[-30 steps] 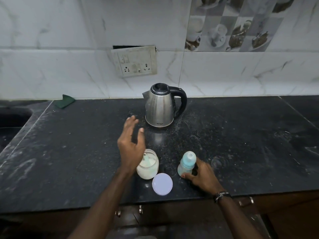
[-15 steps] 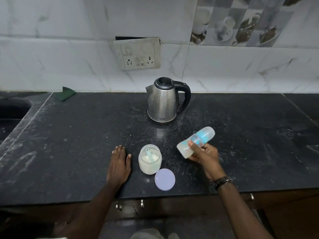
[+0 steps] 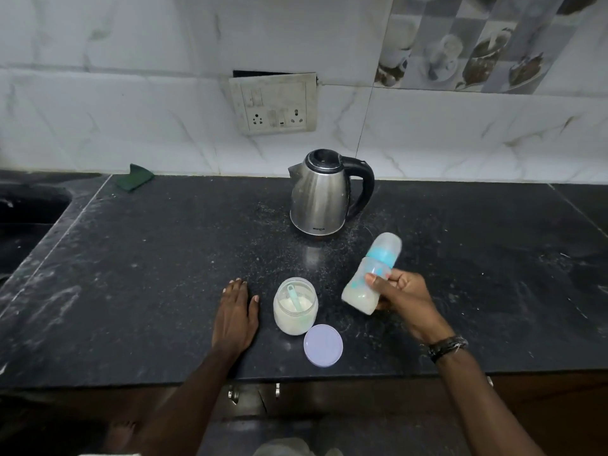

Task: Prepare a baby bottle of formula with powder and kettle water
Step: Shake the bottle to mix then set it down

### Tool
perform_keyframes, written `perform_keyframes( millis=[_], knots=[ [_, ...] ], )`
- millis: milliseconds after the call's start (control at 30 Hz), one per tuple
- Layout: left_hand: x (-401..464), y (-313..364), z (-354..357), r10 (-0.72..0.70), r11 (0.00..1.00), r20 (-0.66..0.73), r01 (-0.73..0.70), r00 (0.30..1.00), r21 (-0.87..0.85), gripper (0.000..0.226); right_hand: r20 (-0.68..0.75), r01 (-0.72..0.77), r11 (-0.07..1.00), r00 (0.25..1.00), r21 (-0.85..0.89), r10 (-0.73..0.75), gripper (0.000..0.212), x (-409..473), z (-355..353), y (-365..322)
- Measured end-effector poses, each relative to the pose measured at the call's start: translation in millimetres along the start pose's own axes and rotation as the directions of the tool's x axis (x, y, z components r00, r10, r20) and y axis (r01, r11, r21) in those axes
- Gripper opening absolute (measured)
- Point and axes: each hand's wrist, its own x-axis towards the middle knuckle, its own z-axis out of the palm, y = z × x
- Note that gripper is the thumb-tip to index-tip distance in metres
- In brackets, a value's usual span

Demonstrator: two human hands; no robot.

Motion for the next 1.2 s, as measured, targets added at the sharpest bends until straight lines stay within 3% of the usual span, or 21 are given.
perform_keyframes(
  millis=[100,233,367,467,533,600,667,733,800,900,1033,1100,1200],
  knots=[
    [0.3,-0.6,1.9,-0.004,1.0,0.001,0.004,1.0,0.002,0.06,-0.185,0.057,0.987,0.982,0.149,-0.029,0.018,0.9,-1.2,-5.9],
    [1.0,-2.6,2.3,0.011,1.0,-0.021,-0.01,1.0,0.004,0.053,0.012,0.017,1.0,1.0,-0.022,-0.016,0.024,-6.6,3.3,0.5],
    [0.0,-2.8,5.2,0.004,1.0,-0.016,-0.004,1.0,-0.001,0.053,-0.15,0.067,0.983,0.988,0.172,-0.042,0.022,-6.4,0.7,-5.4],
    [0.0,-3.1,3.3,0.004,1.0,-0.028,-0.005,1.0,-0.016,0.055,0.009,0.015,1.0,1.0,0.003,-0.015,0.038,-9.1,0.2,1.4],
    [0.2,-3.2,2.9,0.003,1.0,-0.031,-0.003,1.0,-0.017,0.054,0.008,0.06,0.995,0.998,0.084,-0.061,0.056,-11.8,0.8,-0.8],
    [-1.2,-2.0,3.9,-0.003,1.0,-0.024,0.002,1.0,-0.016,0.057,-0.075,0.058,0.976,0.996,0.208,-0.044,0.041,-7.1,-3.4,-2.6],
    [-2.8,-2.6,3.5,-0.007,1.0,-0.024,0.006,1.0,-0.018,0.059,-0.096,0.013,0.994,0.995,0.112,-0.002,0.026,-6.9,-2.0,-8.6],
    [-2.1,-2.8,2.0,0.001,1.0,-0.031,-0.002,1.0,-0.016,0.06,-0.035,0.008,0.999,0.999,0.044,-0.006,0.031,-9.0,-3.1,-10.2],
    [-1.4,-3.0,3.0,0.001,1.0,-0.026,-0.001,1.0,-0.013,0.059,-0.049,0.09,0.994,0.995,0.061,-0.087,0.035,-12.2,-4.7,-13.7],
    [-2.2,-3.7,4.3,0.001,1.0,-0.017,-0.001,1.0,-0.01,0.056,-0.119,0.085,0.993,0.99,0.083,-0.074,0.027,-8.5,-4.9,-23.8],
    [-0.4,-4.9,3.6,0.007,1.0,-0.024,-0.007,1.0,-0.016,0.049,-0.069,0.126,0.99,0.99,0.063,-0.122,0.049,-9.3,-3.4,-22.0],
    [-1.5,-4.2,4.0,-0.001,1.0,-0.014,0.001,1.0,-0.011,0.055,-0.126,0.099,0.992,0.988,0.077,-0.089,0.039,-5.5,-5.6,-22.4],
    [-2.3,-4.4,2.9,0.0,1.0,-0.022,0.0,1.0,-0.02,0.051,-0.079,0.036,0.998,0.996,0.052,-0.032,0.03,-3.9,-7.5,-20.6]
  ],
)
